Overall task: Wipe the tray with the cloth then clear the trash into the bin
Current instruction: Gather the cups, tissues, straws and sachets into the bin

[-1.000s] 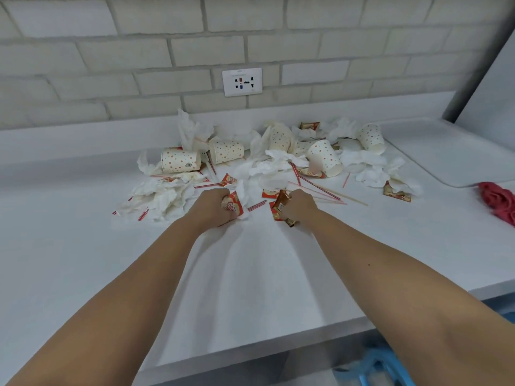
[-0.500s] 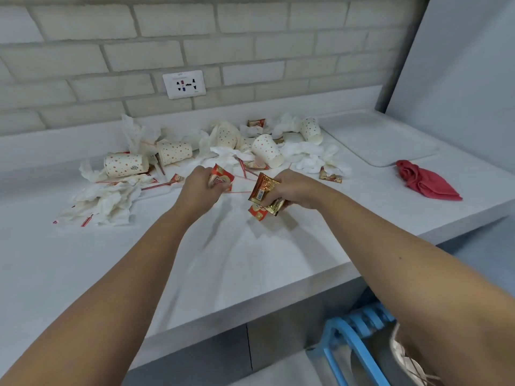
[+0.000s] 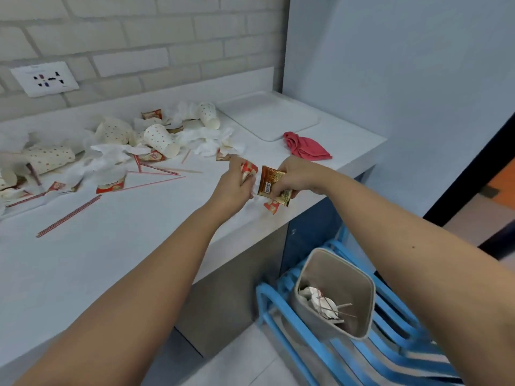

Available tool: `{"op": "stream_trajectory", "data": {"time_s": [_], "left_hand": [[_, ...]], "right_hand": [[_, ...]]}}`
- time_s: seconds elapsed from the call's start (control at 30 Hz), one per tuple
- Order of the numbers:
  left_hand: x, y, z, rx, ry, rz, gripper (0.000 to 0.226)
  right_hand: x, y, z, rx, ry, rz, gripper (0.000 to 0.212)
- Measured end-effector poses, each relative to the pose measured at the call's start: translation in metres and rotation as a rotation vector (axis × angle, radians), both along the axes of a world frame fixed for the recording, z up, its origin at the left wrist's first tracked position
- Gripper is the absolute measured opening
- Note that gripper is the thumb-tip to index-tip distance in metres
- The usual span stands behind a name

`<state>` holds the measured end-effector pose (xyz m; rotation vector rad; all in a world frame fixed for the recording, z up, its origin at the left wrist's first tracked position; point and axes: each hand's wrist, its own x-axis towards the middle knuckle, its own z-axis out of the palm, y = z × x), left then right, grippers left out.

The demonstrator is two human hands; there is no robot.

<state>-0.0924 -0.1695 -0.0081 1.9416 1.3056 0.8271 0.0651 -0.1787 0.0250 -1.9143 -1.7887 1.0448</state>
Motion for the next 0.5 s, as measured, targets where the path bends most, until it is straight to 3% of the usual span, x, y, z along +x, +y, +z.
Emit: {"op": "stream_trajectory", "data": {"time_s": [0.3,0.5], "left_hand": [[0.113,-0.051,-0.087,-0.207,0.003,-0.180,0.025],[0.147,-0.078,-0.149,-0.428,0.192,-0.140,0.033]], "right_hand": [[0.099,-0.069,-0.071,-0.134,-0.106,-0.112,0.008],[0.132,-0.107,-0.148,-0.122,-0.168,-0.204,0.027]]}}
